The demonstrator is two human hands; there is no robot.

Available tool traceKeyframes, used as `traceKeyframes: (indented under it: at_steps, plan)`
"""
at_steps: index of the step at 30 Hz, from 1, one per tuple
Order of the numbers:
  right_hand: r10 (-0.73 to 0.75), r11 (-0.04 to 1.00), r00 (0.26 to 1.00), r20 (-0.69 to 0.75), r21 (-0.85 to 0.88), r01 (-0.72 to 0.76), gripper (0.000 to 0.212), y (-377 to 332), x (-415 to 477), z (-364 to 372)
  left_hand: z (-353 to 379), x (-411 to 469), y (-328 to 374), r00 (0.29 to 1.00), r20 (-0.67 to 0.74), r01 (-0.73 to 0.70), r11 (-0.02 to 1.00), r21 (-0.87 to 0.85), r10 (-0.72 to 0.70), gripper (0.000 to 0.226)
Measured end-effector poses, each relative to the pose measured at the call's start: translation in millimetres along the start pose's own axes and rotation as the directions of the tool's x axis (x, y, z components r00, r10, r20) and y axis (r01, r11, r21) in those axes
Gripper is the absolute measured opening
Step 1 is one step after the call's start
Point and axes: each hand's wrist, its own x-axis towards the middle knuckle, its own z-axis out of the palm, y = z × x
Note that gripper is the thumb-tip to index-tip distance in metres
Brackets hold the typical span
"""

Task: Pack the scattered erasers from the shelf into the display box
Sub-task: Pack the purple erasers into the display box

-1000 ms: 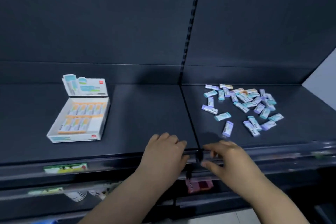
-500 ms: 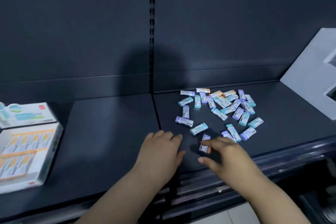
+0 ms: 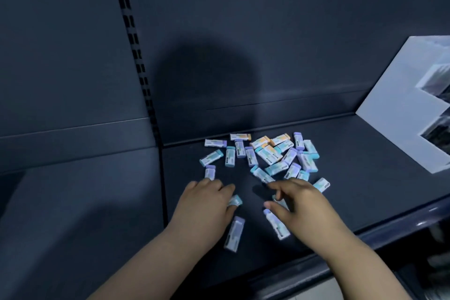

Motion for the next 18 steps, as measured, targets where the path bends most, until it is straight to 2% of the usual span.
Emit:
traceKeyframes:
  at_steps: [11, 15, 18]
  plan:
    - [-0.152, 0.988, 0.981, 0.120, -0.008, 0.154, 0.038, 114, 75, -58, 15, 121, 70, 0.980, -0.025, 0.199, 0.978, 0.057, -0.198, 0.040]
    - [-0.213, 0.977, 0.958, 0.194, 0.022, 0.213, 0.038, 136, 93, -61, 21, 160, 70, 0.948, -0.012, 0.319, 0.946, 0.052, -0.319, 0.033]
    - [-0.234, 0.972, 0.949, 0.213, 0.056, 0.227, 0.038, 148, 105, -61, 26, 180, 61, 0.920, 0.021, 0.387, 0.914, 0.121, -0.392, 0.034]
